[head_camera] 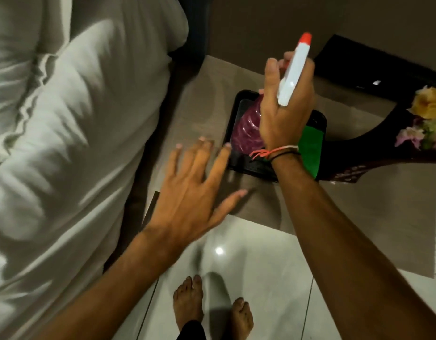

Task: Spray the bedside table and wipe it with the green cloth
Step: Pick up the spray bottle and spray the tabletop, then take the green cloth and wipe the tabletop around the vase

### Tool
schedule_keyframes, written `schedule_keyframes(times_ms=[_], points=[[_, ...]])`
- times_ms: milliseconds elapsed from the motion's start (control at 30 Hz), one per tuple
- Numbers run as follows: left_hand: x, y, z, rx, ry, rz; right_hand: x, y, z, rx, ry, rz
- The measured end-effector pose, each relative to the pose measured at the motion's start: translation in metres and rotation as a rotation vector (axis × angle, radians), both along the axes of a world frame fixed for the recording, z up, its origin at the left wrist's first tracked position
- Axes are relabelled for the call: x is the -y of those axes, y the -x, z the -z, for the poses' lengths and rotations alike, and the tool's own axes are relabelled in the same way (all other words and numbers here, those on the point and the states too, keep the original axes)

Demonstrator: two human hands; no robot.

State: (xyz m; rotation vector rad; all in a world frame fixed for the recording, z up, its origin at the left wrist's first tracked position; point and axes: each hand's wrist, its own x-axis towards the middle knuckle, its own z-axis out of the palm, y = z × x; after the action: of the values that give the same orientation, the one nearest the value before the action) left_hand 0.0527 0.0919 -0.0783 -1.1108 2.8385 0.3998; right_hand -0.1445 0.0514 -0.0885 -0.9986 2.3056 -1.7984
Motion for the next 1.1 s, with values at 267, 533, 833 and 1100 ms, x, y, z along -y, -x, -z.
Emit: schedule_keyframes(times_ms=[267,533,833,1100], points=[[-0.039,0.077,0.023,-0.12,-0.48,0.031,-0.148,-0.014,0.029,0.169,-0.19,0.039],[-0.058,0.157,0.045,-0.3,-0.589,-0.44,-0.334,-0.046,0.059,0.297,-0.338,0.267],[-0.045,0.199,0.068,-0.381,-0.725,-0.968,-0.337,0.005,0.05,0.311,-0.347,0.285],[-0.036,0.209,0.066,-0.533,-0.797,-1.12,-0.318,0.031,0.023,0.312,-0.206,0.251]])
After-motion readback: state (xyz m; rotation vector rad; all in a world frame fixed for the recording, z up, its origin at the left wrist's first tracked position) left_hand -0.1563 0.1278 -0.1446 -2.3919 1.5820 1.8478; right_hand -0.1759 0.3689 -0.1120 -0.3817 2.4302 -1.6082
